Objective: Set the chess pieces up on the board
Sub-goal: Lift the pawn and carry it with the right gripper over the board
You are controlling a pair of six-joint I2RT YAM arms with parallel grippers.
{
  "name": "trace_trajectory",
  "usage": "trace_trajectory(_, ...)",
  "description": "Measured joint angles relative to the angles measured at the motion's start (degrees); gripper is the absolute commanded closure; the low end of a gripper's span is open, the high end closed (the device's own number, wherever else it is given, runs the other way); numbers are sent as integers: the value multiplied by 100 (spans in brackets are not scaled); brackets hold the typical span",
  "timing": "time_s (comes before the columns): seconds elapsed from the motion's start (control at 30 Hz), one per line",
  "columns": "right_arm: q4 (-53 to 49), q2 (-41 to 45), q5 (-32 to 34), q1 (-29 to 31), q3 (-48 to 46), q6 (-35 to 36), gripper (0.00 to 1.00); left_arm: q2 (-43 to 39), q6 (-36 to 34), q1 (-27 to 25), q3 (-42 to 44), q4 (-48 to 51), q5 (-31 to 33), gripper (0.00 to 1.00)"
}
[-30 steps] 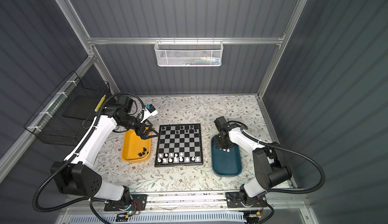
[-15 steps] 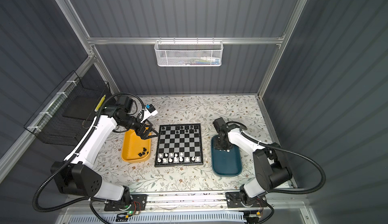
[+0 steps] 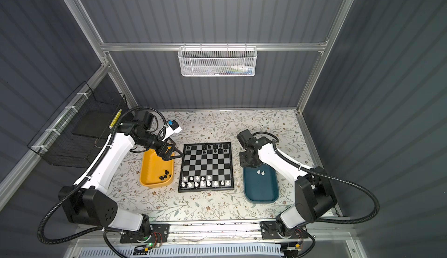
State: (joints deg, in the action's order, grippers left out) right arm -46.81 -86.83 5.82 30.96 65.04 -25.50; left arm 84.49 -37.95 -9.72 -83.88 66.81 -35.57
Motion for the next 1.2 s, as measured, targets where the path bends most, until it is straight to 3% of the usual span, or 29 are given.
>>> trace_trajectory(0.43,-153,-960,-22,1093,1172,-175,86,0,0,0,2,0,0,0)
trace_trajectory(1.2,90,-2074,-417,2046,1547,-516,86,-2,0,-2,26,-4,0,0)
